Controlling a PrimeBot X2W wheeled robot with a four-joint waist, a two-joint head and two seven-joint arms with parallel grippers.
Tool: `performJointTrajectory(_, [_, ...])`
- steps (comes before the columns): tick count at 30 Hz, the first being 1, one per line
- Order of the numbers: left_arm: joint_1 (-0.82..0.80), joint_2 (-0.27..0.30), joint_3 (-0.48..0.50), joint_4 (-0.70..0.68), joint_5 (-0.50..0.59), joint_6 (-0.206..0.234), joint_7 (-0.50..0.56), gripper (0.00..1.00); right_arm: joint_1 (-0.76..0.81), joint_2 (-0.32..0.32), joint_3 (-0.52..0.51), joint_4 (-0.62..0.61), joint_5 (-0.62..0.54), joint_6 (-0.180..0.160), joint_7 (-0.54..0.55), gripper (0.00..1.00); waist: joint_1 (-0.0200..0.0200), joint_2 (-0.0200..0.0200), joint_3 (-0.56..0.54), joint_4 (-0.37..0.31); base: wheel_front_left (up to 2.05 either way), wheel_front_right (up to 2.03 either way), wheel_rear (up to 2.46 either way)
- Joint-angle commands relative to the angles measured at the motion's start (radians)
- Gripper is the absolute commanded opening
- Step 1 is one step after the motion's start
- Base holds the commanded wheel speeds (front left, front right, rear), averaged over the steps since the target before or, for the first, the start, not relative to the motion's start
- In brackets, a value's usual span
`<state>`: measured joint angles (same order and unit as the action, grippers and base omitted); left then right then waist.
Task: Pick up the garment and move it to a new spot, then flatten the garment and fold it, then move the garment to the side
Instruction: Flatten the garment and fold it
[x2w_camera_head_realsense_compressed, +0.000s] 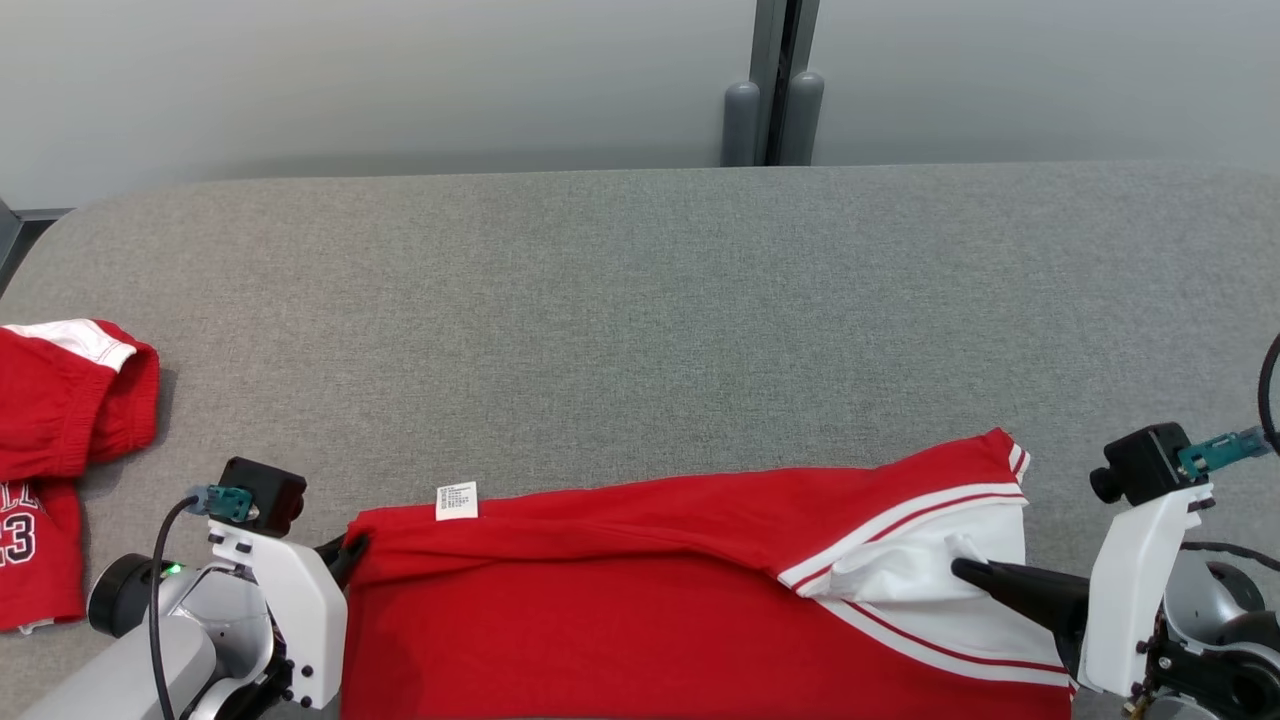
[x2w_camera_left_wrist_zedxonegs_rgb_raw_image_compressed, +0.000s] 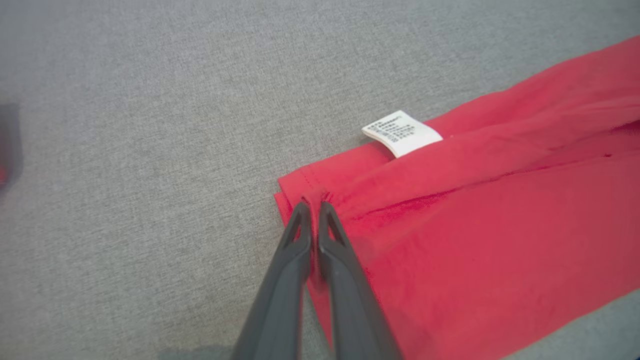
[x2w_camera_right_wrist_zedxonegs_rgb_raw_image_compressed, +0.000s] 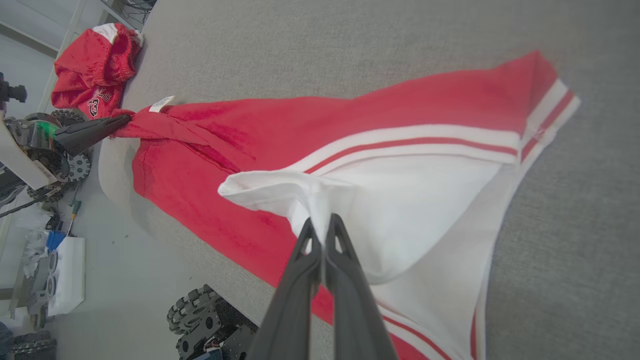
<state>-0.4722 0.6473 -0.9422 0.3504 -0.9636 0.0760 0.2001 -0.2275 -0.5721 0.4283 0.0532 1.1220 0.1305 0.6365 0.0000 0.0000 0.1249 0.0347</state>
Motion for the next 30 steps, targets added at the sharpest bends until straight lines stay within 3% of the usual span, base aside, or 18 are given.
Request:
performJointTrajectory(1, [0.016, 0.004, -0.002, -0.001, -0.005, 0.006, 0.004, 0.95, 0.024, 0.008, -0.012, 0.008, -0.013, 0.001, 0.024, 0.00, 0.0000, 0.0000, -0.001, 0.002, 0.00, 0.00, 0.00])
performJointTrajectory(3, [0.014, 0.004, -0.002, -0.001, -0.005, 0.007, 0.005, 1.00, 0.029, 0.015, -0.020, 0.008, -0.017, 0.001, 0.034, 0.00, 0.0000, 0.0000, -0.002, 0.003, 0.00, 0.00, 0.00])
performJointTrajectory(4, [0.014, 0.005, -0.003, -0.001, -0.006, 0.009, 0.006, 1.00, 0.036, 0.022, -0.027, 0.009, -0.023, 0.001, 0.044, 0.18, 0.0000, 0.0000, -0.004, 0.004, 0.00, 0.00, 0.00])
performJointTrajectory(5, [0.017, 0.005, -0.004, -0.001, -0.008, 0.008, 0.009, 1.00, 0.045, 0.028, -0.032, 0.010, -0.026, 0.001, 0.056, 0.44, 0.0000, 0.0000, -0.005, 0.005, 0.00, 0.00, 0.00])
performJointTrajectory(6, [0.019, 0.006, -0.005, -0.002, -0.010, 0.009, 0.010, 1.00, 0.055, 0.033, -0.038, 0.009, -0.031, 0.001, 0.069, 0.96, 0.0000, 0.0000, -0.006, 0.005, 0.00, 0.00, 0.00])
performJointTrajectory(7, [0.021, 0.008, -0.005, -0.003, -0.011, 0.010, 0.012, 1.00, 0.062, 0.039, -0.046, 0.007, -0.035, 0.001, 0.079, 1.00, 0.0000, 0.0000, -0.008, 0.006, 0.00, 0.00, 0.00])
performJointTrajectory(19, [0.054, 0.053, 0.007, -0.057, -0.035, 0.047, 0.035, 1.00, 0.175, 0.110, -0.166, -0.055, -0.068, 0.001, 0.185, 1.00, 0.0000, 0.0000, -0.037, 0.010, 0.00, 0.00, 0.00])
performJointTrajectory(27, [0.060, 0.070, 0.041, -0.127, -0.038, 0.098, -0.006, 1.00, 0.207, 0.180, -0.269, -0.128, -0.127, 0.001, 0.102, 1.00, 0.0000, 0.0000, -0.052, 0.009, 0.00, 0.00, 0.00])
performJointTrajectory(30, [0.078, 0.061, 0.071, -0.162, -0.041, 0.138, -0.057, 1.00, 0.217, 0.215, -0.310, -0.134, -0.169, 0.001, 0.059, 1.00, 0.0000, 0.0000, -0.052, 0.004, 0.00, 0.00, 0.00])
